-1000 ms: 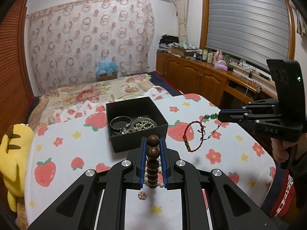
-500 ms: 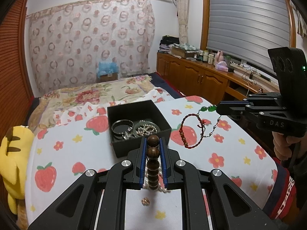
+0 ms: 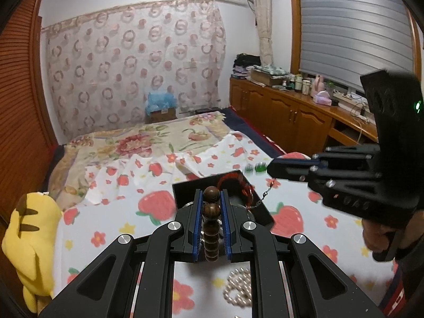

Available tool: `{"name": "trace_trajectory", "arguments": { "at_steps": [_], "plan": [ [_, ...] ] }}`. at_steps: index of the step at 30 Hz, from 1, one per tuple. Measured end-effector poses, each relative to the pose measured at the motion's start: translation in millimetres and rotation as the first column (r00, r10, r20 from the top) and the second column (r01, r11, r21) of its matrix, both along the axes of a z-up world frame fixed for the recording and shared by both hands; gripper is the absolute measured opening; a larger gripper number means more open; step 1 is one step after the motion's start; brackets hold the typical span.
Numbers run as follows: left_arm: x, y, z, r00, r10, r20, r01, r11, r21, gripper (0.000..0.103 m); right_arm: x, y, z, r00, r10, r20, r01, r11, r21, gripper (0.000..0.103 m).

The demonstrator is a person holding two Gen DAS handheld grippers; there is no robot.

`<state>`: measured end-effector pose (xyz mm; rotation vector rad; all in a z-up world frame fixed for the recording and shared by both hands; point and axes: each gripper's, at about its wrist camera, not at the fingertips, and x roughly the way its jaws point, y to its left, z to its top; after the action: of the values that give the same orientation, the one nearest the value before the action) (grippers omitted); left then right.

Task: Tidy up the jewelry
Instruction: 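Open both tools over the black box to drop both bracelets in, then grasp the gold ring with the right tool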

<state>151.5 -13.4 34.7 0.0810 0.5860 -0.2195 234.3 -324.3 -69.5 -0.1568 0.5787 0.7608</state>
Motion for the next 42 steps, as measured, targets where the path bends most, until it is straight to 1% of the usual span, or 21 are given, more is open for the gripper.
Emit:
{"name": "trace_trajectory", "arguments": {
  "at_steps": [1, 2, 5, 7, 12, 13, 14, 15, 16, 20, 23, 27, 29, 30, 31, 36, 38, 42],
  "plan": [
    [4, 0, 1, 1.000, 0.003, -0.003, -0.003, 1.000, 0.002, 0.012, 8, 1, -5, 1.000, -0.006, -0.020, 0.006, 1.000, -0.005, 0.015],
    [9, 0, 1, 1.000, 0.006, -0.007, -0.006, 1.000, 0.004, 0.012, 11, 1, -9, 1.000, -0.013, -0.028, 0.013, 1.000, -0.008, 0.017],
    [28, -3, -1, 1.000, 0.006, -0.024, -0.006, 1.000, 0.006, 0.012, 17, -7, -20, 0.998, -0.034, -0.048, 0.033, 0.999, -0.012, 0.018],
    [35, -5, -2, 1.000, 0.005, -0.029, -0.005, 1.000, 0.003, 0.012, 15, -14, -27, 0.998, -0.039, -0.050, 0.038, 0.999, -0.023, 0.018],
    [40, -11, -4, 0.999, -0.004, -0.038, 0.004, 1.000, -0.005, 0.012, 2, -24, -45, 0.998, -0.035, -0.050, 0.032, 0.998, -0.061, 0.018],
    [40, -12, -6, 0.999, -0.008, -0.043, 0.007, 1.000, -0.003, 0.013, -1, -25, -47, 0.998, -0.032, -0.050, 0.029, 0.998, -0.062, 0.018],
    [38, -12, -7, 0.999, -0.006, -0.045, 0.007, 1.000, 0.003, 0.021, -6, -26, -51, 0.998, -0.025, -0.051, 0.021, 0.998, -0.066, 0.018],
    [34, -12, -9, 0.999, 0.001, -0.041, 0.000, 1.000, 0.012, 0.030, -10, -27, -54, 0.999, -0.020, -0.050, 0.017, 0.997, -0.069, 0.018],
    [32, -12, -9, 0.999, 0.003, -0.038, -0.003, 1.000, 0.016, 0.031, -15, -28, -57, 0.999, -0.015, -0.051, 0.012, 0.997, -0.070, 0.018],
    [16, -3, -19, 0.998, 0.017, -0.055, -0.017, 1.000, 0.008, 0.032, -38, -25, -69, 0.998, 0.016, -0.060, -0.022, 0.995, -0.099, 0.018],
    [-4, 7, -31, 0.997, 0.026, -0.076, -0.026, 1.000, 0.006, 0.032, -57, -23, -83, 0.997, 0.039, -0.067, -0.048, 0.990, -0.130, 0.018],
    [-24, 18, -45, 0.994, 0.035, -0.102, -0.035, 0.999, 0.000, 0.032, -68, -23, -93, 0.995, 0.057, -0.087, -0.069, 0.987, -0.146, 0.018],
    [-34, 21, -53, 0.992, 0.035, -0.117, -0.036, 0.999, -0.004, 0.032, -74, -20, -100, 0.993, 0.066, -0.094, -0.081, 0.982, -0.169, 0.025],
    [-38, 23, -56, 0.992, 0.035, -0.122, -0.036, 0.999, -0.005, 0.032, -76, -19, -103, 0.993, 0.068, -0.098, -0.085, 0.981, -0.177, 0.032],
    [-43, 24, -59, 0.991, 0.034, -0.129, -0.035, 0.999, -0.007, 0.032, -77, -19, -105, 0.992, 0.071, -0.102, -0.088, 0.980, -0.180, 0.032],
    [-63, 25, -74, 0.988, 0.019, -0.154, -0.021, 1.000, -0.009, 0.032, -87, -11, -114, 0.987, 0.104, -0.123, -0.129, 0.969, -0.210, 0.032],
    [-69, 21, -81, 0.986, 0.007, -0.168, -0.008, 1.000, -0.006, 0.032, -90, -5, -118, 0.986, 0.112, -0.125, -0.140, 0.961, -0.239, 0.032],
    [-79, 14, -91, 0.982, -0.010, -0.186, 0.012, 1.000, 0.006, 0.032, -86, 0, -122, 0.985, 0.106, -0.138, -0.140, 0.953, -0.269, 0.032]
  ]
}}
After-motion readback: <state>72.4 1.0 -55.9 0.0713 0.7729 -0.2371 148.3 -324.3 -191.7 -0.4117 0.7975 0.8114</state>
